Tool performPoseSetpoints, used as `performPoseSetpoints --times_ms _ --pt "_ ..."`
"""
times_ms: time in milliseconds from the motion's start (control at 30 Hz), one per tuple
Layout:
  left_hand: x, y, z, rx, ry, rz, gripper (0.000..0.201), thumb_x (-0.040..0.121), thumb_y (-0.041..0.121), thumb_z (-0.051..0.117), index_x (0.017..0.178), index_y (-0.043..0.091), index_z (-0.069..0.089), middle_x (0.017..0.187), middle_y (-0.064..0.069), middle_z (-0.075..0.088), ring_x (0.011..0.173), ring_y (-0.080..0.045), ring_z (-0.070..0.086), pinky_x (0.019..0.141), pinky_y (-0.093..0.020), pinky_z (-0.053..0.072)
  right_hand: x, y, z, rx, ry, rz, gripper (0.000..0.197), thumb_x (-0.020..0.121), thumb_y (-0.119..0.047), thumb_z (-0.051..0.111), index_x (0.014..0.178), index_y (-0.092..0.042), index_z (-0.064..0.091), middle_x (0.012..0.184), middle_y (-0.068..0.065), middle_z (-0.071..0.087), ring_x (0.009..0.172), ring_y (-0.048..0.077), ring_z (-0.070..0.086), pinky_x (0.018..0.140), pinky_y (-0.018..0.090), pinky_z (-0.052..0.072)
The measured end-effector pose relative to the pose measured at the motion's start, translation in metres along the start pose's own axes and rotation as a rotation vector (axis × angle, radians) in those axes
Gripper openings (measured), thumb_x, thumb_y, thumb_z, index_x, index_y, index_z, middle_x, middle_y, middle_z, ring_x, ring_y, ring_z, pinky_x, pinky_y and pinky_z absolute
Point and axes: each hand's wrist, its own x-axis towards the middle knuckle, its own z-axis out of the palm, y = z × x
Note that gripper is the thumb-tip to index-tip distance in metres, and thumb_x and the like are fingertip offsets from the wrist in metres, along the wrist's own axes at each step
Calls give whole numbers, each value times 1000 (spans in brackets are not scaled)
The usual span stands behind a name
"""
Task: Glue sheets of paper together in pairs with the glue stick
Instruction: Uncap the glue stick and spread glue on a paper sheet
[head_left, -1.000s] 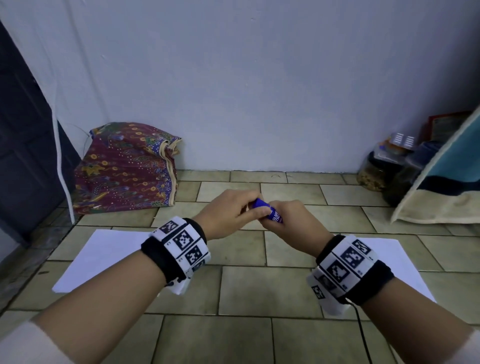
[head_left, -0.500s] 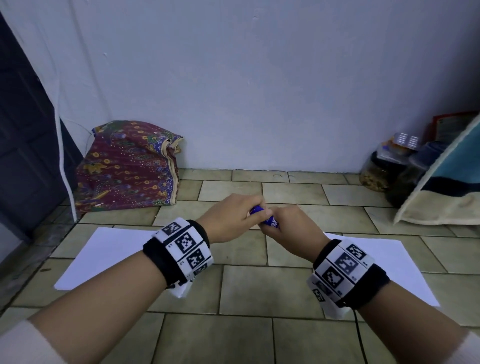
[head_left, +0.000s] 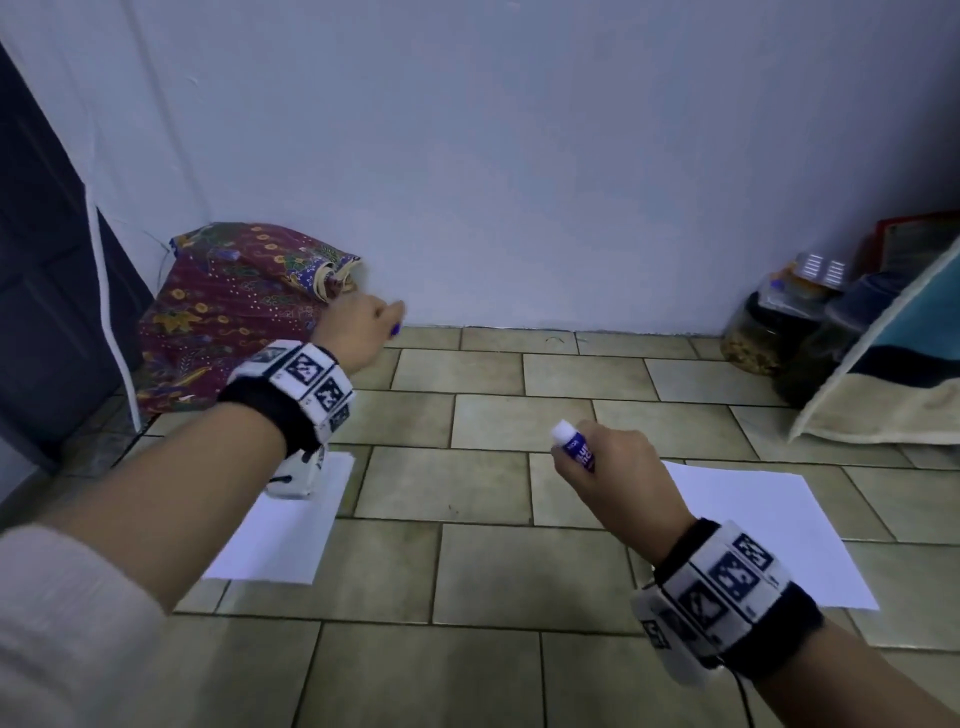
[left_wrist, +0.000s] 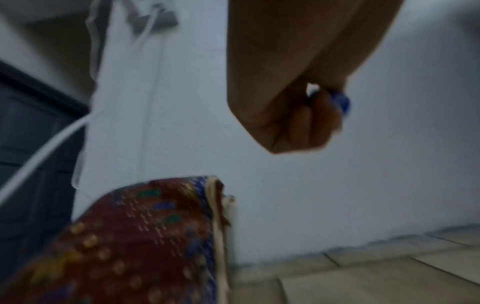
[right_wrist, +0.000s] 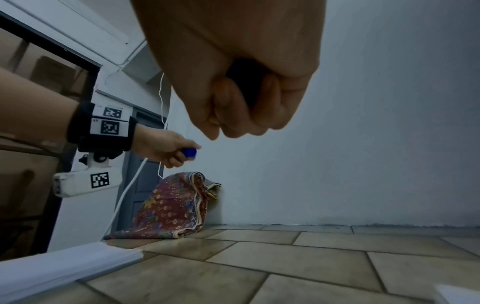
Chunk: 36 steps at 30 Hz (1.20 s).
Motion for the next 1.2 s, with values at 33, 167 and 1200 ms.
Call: performPoseSetpoints --times_ms 33,167,1200 --pt "2 3 9 -6 -63 0 41 100 28 45 64 9 50 62 -6 47 67 -26 50 56 -33 31 2 0 2 69 0 -1 41 94 -33 51 62 -23 28 54 -5 38 50 12 36 47 24 25" --pt "11 1 48 126 -224 -15 21 87 26 69 95 7 64 92 -9 61 93 -25 58 72 -26 40 7 -7 12 308 -15 5 37 90 -24 54 62 -17 30 54 -6 34 49 11 29 48 23 24" --pt "-74 62 81 -937 -431 55 19 85 26 69 71 13 67 77 -8 67 61 -4 57 56 -18 44 28 -5 46 804 222 -12 63 80 -8 72 133 -22 40 94 -5 57 79 18 65 73 23 53"
